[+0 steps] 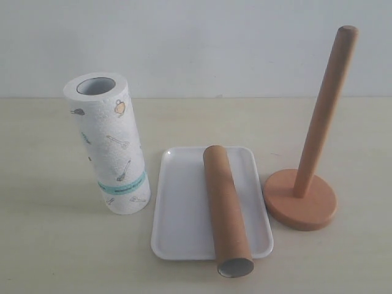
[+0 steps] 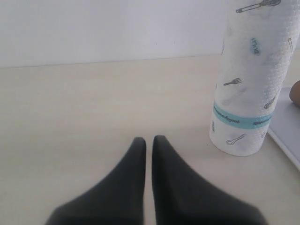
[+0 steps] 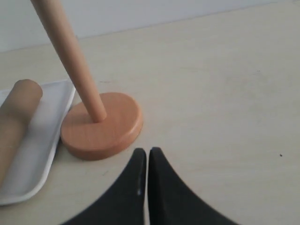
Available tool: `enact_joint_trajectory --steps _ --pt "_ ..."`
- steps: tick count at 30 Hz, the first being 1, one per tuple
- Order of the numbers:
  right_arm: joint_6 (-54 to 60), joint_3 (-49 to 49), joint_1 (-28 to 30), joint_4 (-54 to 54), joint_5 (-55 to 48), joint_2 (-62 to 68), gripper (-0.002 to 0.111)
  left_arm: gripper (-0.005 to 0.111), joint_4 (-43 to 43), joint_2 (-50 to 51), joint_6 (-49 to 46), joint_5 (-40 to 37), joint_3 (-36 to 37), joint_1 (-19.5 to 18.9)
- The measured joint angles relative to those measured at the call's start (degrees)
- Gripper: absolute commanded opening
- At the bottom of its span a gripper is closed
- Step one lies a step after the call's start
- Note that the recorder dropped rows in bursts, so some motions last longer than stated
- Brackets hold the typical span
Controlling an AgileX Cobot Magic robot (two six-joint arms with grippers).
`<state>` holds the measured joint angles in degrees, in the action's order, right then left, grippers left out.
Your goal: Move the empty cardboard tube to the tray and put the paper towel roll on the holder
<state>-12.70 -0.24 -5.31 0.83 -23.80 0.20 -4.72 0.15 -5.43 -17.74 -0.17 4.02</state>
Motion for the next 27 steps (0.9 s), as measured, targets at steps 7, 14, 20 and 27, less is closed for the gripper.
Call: enact_joint_trajectory --steps 7,14,20,27 --pt "2.5 0.0 0.0 -0.22 1.25 0.0 0.001 0.004 0.0 0.0 0.0 0.0 0.0 0.0" --pt "14.34 0.0 0.0 -0.37 2.32 0.0 0.001 0.004 0.0 0.0 0.0 0.0 0.0 0.0" --pt "16.65 0.0 0.0 -1.46 2.32 0.0 0.001 0.004 0.0 0.0 0.0 0.0 0.0 0.0" --pt "16.65 0.0 0.0 -1.68 2.32 0.0 0.001 0.004 0.0 0.0 0.0 0.0 0.0 0.0"
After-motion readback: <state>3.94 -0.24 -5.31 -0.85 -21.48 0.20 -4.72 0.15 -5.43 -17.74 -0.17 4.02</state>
